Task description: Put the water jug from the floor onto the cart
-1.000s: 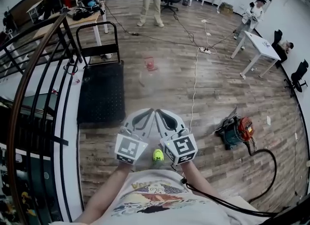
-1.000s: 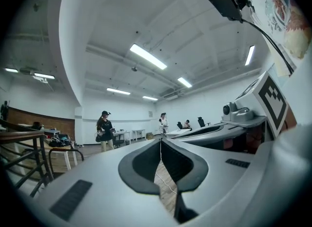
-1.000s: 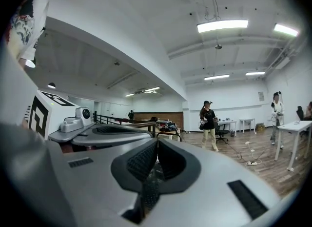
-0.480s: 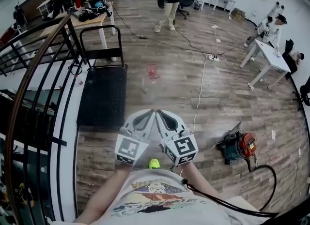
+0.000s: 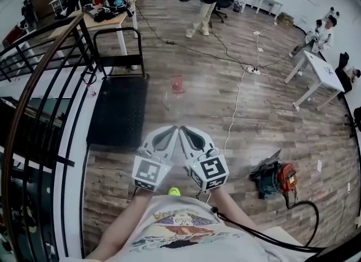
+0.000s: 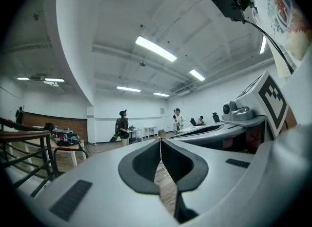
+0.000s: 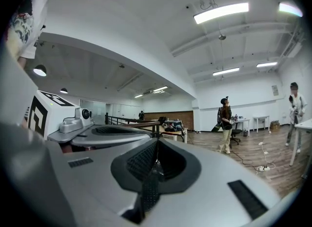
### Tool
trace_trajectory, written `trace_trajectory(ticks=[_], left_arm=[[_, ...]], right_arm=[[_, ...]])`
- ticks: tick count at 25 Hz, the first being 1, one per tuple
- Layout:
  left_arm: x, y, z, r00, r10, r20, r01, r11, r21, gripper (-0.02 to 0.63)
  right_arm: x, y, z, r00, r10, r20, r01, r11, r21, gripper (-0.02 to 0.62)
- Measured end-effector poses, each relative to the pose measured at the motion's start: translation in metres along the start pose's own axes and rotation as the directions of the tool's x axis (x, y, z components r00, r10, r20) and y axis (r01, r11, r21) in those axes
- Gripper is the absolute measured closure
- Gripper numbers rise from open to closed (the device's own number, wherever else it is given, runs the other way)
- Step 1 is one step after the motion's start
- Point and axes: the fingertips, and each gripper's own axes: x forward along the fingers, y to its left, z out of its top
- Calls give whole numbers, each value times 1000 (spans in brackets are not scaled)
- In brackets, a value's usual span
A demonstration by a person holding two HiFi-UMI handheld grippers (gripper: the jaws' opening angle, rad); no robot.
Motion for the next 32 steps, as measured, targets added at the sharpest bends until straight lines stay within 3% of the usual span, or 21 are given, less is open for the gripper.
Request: trace_trajectory(ticks=[17,32], left_arm=[[61,28,-17,999,-33,-33,33,999,-9,592],[164,142,-38,994,-93,-64,92,996,-20,592]], right_arm=[[44,-55,-7,999,-36,-4,36,999,35,577],[184,-132,3,997,-71,-32,72,997,29,575]])
